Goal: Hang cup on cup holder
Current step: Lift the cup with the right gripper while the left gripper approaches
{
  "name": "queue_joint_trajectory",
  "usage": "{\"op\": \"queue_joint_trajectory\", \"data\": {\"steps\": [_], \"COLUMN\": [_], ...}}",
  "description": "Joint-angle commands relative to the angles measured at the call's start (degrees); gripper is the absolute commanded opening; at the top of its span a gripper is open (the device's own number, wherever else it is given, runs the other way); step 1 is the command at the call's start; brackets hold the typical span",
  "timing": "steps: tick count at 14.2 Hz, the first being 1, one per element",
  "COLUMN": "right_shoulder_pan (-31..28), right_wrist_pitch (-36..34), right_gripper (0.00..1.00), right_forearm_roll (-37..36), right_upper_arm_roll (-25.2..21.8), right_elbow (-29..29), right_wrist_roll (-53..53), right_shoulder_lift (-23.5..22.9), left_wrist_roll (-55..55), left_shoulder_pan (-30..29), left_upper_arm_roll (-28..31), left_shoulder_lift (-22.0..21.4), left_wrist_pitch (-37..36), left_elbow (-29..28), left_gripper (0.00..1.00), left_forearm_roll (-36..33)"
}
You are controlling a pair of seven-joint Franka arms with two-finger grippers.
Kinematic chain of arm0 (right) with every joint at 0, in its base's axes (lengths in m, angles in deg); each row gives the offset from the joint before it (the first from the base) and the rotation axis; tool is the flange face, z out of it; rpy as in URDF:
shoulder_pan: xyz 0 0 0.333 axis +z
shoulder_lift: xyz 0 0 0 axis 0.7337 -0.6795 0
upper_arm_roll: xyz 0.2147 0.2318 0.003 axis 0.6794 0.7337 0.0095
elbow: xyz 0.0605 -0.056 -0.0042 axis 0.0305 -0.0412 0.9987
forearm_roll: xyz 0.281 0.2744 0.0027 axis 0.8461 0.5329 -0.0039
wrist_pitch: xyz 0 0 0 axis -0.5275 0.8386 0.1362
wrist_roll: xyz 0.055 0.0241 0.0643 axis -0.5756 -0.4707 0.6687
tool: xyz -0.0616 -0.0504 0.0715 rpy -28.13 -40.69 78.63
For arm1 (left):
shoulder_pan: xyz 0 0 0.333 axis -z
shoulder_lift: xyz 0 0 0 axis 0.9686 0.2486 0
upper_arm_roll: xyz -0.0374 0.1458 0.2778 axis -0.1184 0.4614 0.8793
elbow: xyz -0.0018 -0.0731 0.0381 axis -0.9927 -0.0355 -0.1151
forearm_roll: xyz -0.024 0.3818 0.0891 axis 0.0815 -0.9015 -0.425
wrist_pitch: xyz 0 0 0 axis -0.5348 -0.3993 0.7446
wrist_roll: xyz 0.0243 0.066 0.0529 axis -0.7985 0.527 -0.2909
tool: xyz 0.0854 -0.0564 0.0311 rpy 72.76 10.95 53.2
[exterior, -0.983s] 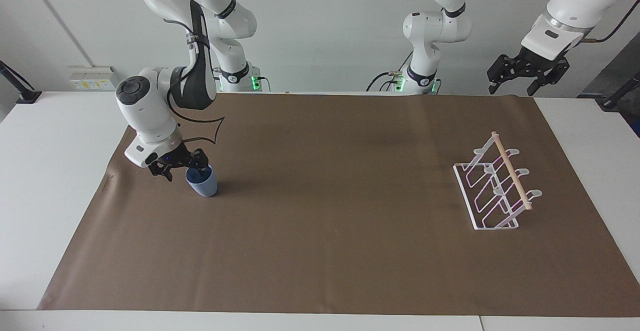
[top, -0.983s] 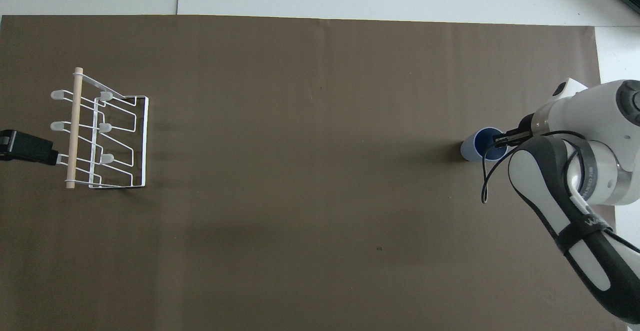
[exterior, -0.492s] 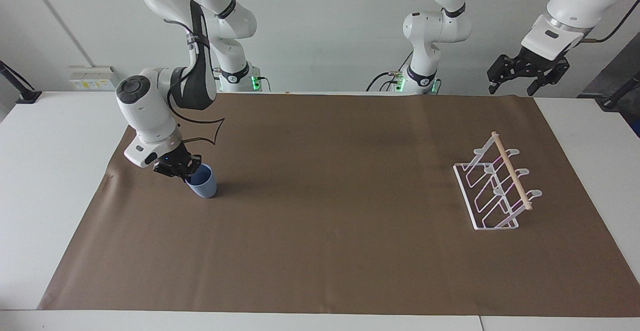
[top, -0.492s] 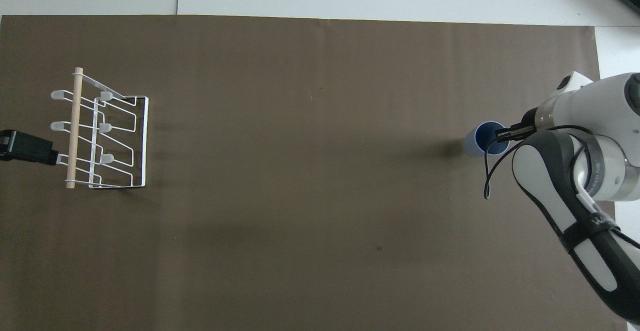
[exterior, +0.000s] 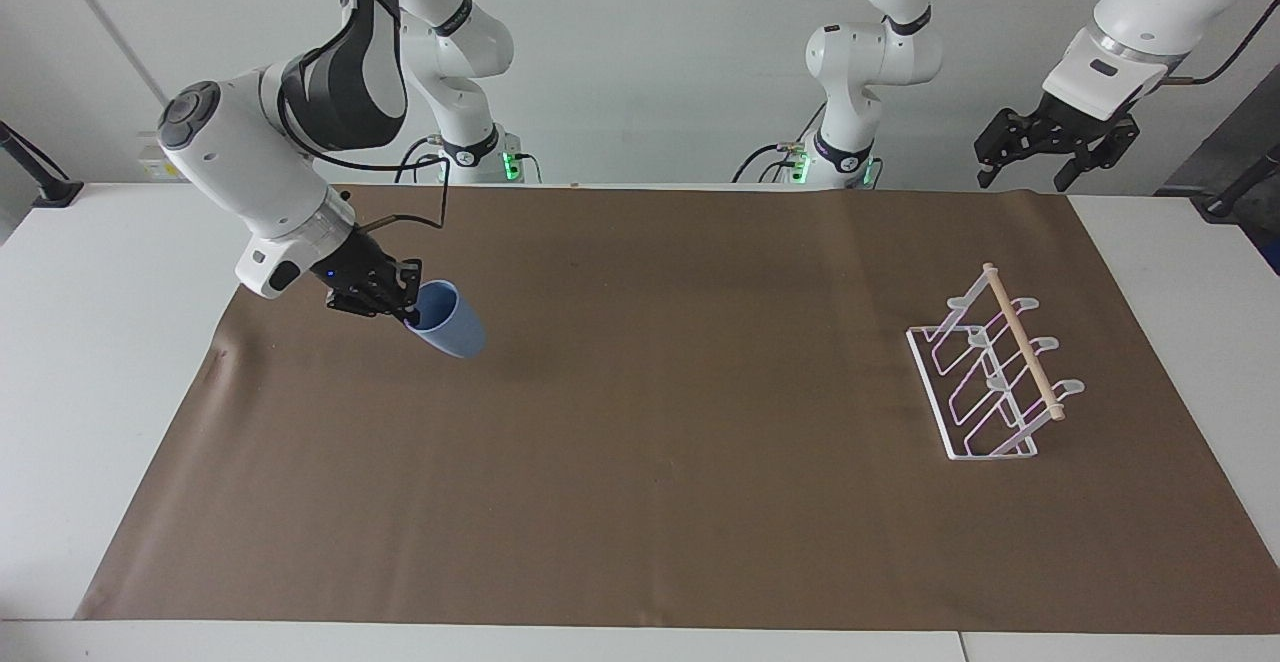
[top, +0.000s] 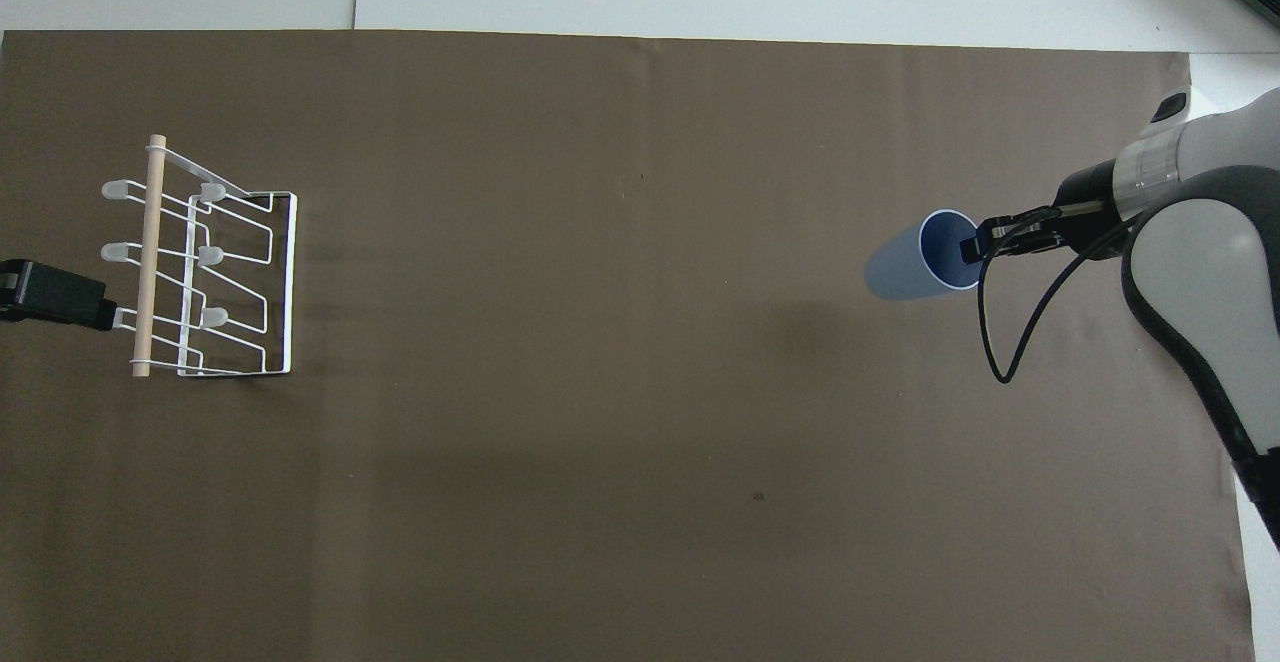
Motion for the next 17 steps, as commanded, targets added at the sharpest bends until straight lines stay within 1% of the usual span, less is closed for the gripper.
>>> {"op": "queue_joint_trajectory", "data": {"steps": [1,4,6,8,10,12,13,14,16,17], "right_shoulder_pan": [-0.51,-0.42,-0.50,-0.24,1.77,2.48,2.74,2.75,2.75,2.83], "right_wrist_pitch": [-3.90,-8.11,-9.35,-10.23,-10.33,-9.89,-9.71,-9.71,-9.10,-7.27], "right_gripper": [0.00,0.00,0.00,0.00,0.00,0.00,0.00,0.00,0.00,0.00], "right_forearm_roll": [9.82,21.24,27.40,31.72,35.67,41.81,44.63,47.10,54.12,57.37], "right_upper_arm_roll": [0.64,0.64,0.64,0.73,1.17,1.34,1.34,1.34,1.26,1.26], "right_elbow": [1.49,1.40,1.05,0.09,-3.67,-8.07,-9.31,-9.93,-12.38,-13.88], "right_wrist_roll": [-1.65,-1.65,-1.65,-1.57,-1.48,-1.30,-1.21,-0.78,0.71,0.72], "right_shoulder_lift": [-0.26,0.54,0.80,1.41,3.25,4.92,5.45,5.46,5.55,5.81], "left_wrist_roll": [3.69,11.67,19.66,26.70,36.44,46.28,52.08,57.96,69.57,75.19], "left_shoulder_pan": [0.05,0.23,0.93,1.02,1.02,1.02,1.02,1.02,1.11,1.02], "left_upper_arm_roll": [0.25,0.17,-0.10,-0.19,-1.76,-3.34,-3.96,-4.31,-5.01,-6.15], "left_shoulder_lift": [-1.44,-1.09,-0.56,0.57,1.28,2.51,3.39,3.74,4.10,4.10], "left_wrist_pitch": [0.71,1.41,2.46,2.38,2.64,4.04,4.31,5.27,9.48,10.80], "left_elbow": [-2.02,-2.90,-2.81,-2.20,-2.02,-1.84,-1.41,-0.45,-0.52,-0.61], "left_gripper": [1.00,1.00,1.00,1.00,1.00,1.00,1.00,1.00,1.00,1.00], "left_forearm_roll": [3.25,7.90,10.63,14.49,18.36,21.88,24.16,26.36,31.54,32.78]}}
